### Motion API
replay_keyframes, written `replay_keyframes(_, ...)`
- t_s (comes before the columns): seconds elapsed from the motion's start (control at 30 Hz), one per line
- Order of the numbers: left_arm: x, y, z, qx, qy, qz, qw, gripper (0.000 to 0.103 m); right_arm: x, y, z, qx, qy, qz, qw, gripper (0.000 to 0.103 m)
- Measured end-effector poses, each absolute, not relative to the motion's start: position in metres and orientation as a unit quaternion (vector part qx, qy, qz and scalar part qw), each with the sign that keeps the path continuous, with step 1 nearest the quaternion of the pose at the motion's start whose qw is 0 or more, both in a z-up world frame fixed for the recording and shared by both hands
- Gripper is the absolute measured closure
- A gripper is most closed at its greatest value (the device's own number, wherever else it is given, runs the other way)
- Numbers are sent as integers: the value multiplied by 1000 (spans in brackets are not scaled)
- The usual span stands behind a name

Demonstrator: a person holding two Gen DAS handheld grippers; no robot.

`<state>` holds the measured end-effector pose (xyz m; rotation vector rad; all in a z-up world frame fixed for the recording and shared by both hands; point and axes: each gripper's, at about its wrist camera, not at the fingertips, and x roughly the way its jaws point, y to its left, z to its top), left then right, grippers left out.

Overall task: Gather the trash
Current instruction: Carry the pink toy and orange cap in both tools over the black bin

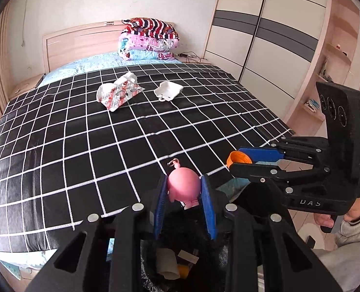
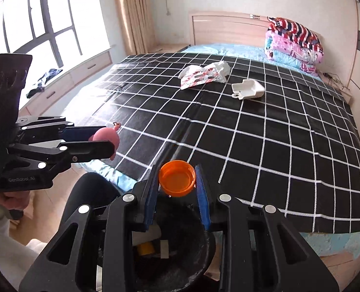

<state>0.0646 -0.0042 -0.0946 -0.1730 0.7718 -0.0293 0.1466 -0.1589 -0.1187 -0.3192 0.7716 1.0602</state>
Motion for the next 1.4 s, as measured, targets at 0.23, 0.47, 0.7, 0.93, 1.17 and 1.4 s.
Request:
replay_keyframes(0.23,55,-20,-125,-87,410,-34,907,76,130,-162,-148,-156,389,502,757,73)
replay_keyframes(0.47,54,-25,-158,-97,446,-42,889,76,122,-164,-178,-164,423,498,739,73)
replay_keyframes(0.7,55,-29,-193,-101,483,-43,869,76,120,-163,-215,-174,464,487,719,73)
replay_keyframes(0.93,61,-30,-229,-109,520,-38,846,76,125,-157,-251,-185,505,473,698,73)
replay_keyframes(1.17,68,-31,-256,-119,545,-36,829,76,127,-150,-273,-191,533,466,680,73)
replay_keyframes(1.4,73,-28,-267,-127,553,-33,823,76,130,-146,-287,-193,549,458,672,73)
